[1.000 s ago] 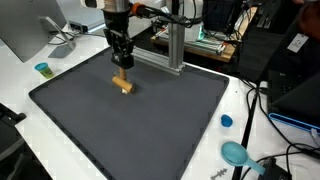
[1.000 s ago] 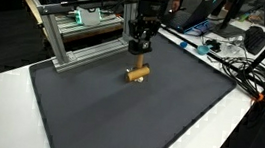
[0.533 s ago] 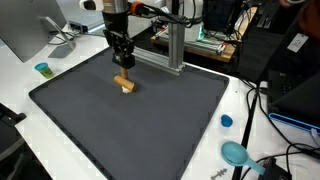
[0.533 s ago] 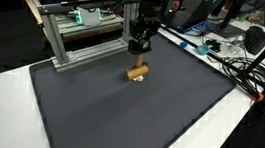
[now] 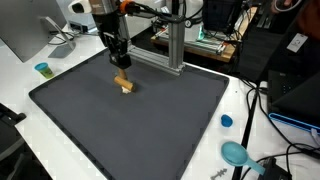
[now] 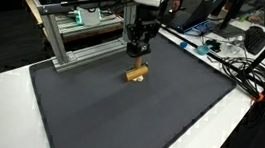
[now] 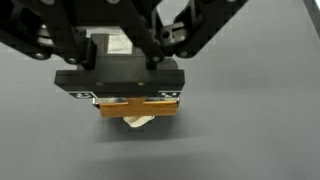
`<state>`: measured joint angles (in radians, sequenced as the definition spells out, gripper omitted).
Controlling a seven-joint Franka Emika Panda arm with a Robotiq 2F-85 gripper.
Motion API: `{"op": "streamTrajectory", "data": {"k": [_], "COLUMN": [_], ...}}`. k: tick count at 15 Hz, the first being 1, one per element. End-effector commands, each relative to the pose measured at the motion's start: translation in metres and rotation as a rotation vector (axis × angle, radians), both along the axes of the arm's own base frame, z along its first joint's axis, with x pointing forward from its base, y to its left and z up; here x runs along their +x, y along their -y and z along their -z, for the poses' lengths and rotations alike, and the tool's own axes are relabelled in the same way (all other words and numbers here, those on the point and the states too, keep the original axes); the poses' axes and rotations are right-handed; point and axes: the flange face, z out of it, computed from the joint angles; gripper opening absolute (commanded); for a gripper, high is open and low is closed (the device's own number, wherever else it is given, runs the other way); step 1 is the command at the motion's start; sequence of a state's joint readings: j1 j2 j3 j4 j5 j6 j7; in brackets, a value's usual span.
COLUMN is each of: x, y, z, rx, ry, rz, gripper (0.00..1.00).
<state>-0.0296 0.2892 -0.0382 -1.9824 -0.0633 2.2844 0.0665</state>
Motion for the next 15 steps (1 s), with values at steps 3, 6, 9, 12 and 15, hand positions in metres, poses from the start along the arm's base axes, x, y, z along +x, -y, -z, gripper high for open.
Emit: {"op": "streamTrajectory", "data": {"k": [3,6,9,12,15], "x": [-0.002,0.0,0.001,-0.003,-0.004], "y": [0.006,0.006,0.006,0.007,0.008], "z": [0.047,0.06,0.068,0.073,0.072], "rx": [0.008,0.001,0.007,-0.002,0.002], "ry": [-0.12,-0.137,-0.147,-0.187,-0.201], "rz": [0.001,0.017,0.027,0.004,-0.013], "gripper": [0.22,0.22,0.22,0.22,0.22]}}
